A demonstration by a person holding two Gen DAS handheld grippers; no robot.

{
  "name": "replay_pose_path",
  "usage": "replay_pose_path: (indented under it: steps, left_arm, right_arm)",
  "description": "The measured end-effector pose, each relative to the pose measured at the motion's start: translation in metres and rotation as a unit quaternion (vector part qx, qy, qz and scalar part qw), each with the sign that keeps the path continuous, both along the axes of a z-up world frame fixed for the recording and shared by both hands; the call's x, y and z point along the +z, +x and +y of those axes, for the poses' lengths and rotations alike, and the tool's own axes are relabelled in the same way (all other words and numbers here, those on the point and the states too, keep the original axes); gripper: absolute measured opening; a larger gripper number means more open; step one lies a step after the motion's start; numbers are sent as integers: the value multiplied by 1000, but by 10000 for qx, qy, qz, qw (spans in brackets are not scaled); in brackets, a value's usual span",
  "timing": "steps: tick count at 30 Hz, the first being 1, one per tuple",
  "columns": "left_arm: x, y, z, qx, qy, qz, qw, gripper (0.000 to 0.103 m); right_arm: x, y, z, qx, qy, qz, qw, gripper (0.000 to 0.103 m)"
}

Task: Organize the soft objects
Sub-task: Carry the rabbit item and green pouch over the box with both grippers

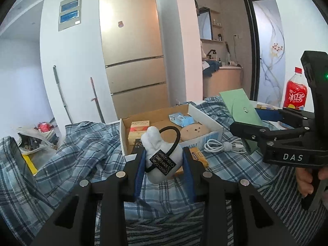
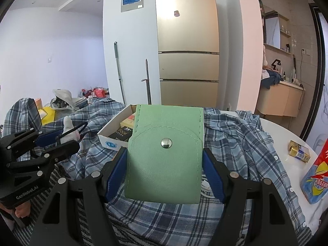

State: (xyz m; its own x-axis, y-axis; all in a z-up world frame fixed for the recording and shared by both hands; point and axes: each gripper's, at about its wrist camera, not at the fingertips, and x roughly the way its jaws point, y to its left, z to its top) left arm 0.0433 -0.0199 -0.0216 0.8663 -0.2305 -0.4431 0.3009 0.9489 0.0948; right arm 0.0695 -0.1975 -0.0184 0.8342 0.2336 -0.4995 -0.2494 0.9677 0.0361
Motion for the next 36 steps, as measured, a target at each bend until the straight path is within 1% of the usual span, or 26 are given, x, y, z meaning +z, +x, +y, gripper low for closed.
replay_pose_path:
  steps: [4,6,8,11,13,15,18,20,23,24,25,26,29,31,34,36]
  left_arm:
    - [11,-5,1,104,-79,-72,9999,37]
    - [21,-6,0,142,-89,-103,9998,37]
    - [34,-8,-3,411,107,-341,9985,37]
    - [53,-9,-3,312,24,-506,9982,37]
    - [65,-7,-4,400,43,-626,9972,37]
    - [76,-4,-4,511,22,-692,9963,37]
    - [94,9,-7,619,28,-524,9967,37]
    - [107,22,-9,735,28,-312,9968,37]
    - [122,40,-10,577,-267,107,9979,37]
    - [127,46,-11,476,-361,172,9981,37]
    - [132,52,-11,486,-424,152,9978,37]
    - [138,60,-14,605,-375,103,9974,37]
    - [148,78,-19,603,-332,105,9976,37]
    - [151,89,-18,677,-421,142,9967,37]
    - [143,110,-10,804,-625,334,9942,37]
    - [133,119,-7,877,-596,424,9935,37]
  right_arm:
    - [2,0,-2,1,44,-13,10000,71]
    - [7,-2,-6,-40,98,-99,9999,71]
    - [15,-3,-10,-66,127,-182,9997,71]
    - [32,-6,-11,-100,-10,-308,9995,71]
    - [45,-7,-13,-102,-27,-433,9990,71]
    - [58,-5,-10,-51,-97,-458,9989,71]
    - [79,4,-1,122,-259,-425,9987,71]
    - [92,15,7,102,-407,-437,9982,71]
    - [106,40,14,-87,-457,-335,9984,71]
    - [109,50,16,-159,-454,-253,9985,71]
    - [111,59,16,-207,-409,-176,9988,71]
    - [112,66,16,-242,-351,-127,9990,71]
    - [112,92,13,-400,-254,13,9989,71]
    - [108,108,10,-482,-176,177,9985,71]
    - [95,125,3,-565,-25,396,9976,71]
    - [81,134,0,-571,40,527,9970,71]
